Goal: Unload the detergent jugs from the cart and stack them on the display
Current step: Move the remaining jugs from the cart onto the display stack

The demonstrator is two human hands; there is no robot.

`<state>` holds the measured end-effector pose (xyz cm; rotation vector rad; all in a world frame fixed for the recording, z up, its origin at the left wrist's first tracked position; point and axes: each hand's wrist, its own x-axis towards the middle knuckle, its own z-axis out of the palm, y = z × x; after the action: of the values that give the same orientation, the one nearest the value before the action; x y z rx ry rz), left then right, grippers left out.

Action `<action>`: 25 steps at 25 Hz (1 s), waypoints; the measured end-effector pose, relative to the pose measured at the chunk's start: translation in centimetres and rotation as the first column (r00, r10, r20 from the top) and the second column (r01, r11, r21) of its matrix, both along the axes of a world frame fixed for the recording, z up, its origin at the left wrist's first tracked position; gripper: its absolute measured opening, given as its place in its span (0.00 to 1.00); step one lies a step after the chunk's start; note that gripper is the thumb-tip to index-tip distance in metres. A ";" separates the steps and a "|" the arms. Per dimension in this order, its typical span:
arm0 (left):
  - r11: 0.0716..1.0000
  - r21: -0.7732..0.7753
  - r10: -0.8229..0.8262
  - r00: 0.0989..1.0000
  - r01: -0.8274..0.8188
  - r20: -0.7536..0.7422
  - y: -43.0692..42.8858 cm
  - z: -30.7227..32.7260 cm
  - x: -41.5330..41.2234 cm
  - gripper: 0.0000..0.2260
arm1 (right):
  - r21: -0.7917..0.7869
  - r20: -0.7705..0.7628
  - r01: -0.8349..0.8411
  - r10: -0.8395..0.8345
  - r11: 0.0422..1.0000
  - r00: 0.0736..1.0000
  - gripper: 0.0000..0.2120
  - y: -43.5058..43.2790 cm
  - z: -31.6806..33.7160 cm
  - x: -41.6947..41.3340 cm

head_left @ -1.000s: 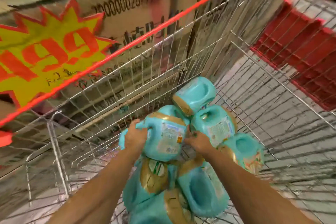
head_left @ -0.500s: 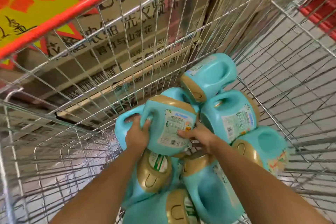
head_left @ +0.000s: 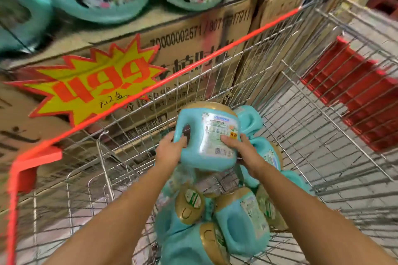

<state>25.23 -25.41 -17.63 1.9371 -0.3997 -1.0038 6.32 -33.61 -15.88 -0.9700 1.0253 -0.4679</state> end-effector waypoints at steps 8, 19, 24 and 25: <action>0.945 -0.310 -0.191 0.943 0.101 -0.273 7.8 13.3 -0.6 0.14 | -0.379 0.007 0.180 -0.192 0.908 0.981 0.18 8.5 11.6 0.1; 0.876 -0.430 -0.211 0.975 0.218 0.064 14.8 16.9 -3.0 0.13 | -0.481 -0.415 -0.113 -0.112 0.869 0.903 0.73 14.6 15.8 1.7; 0.850 -0.499 -0.264 0.957 0.170 -0.124 14.9 16.9 -0.9 0.09 | -0.207 0.202 0.181 -0.139 0.961 0.969 0.54 14.1 16.5 -0.2; 0.867 -0.477 -0.270 0.940 0.144 -0.207 14.5 16.4 -0.8 0.11 | -0.120 0.310 0.157 -0.113 0.980 0.944 0.52 14.2 16.6 -0.6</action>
<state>24.42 -10.90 -1.19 1.3325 -0.6384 -1.1728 5.70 -19.44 0.70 -0.9234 0.7904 -0.7893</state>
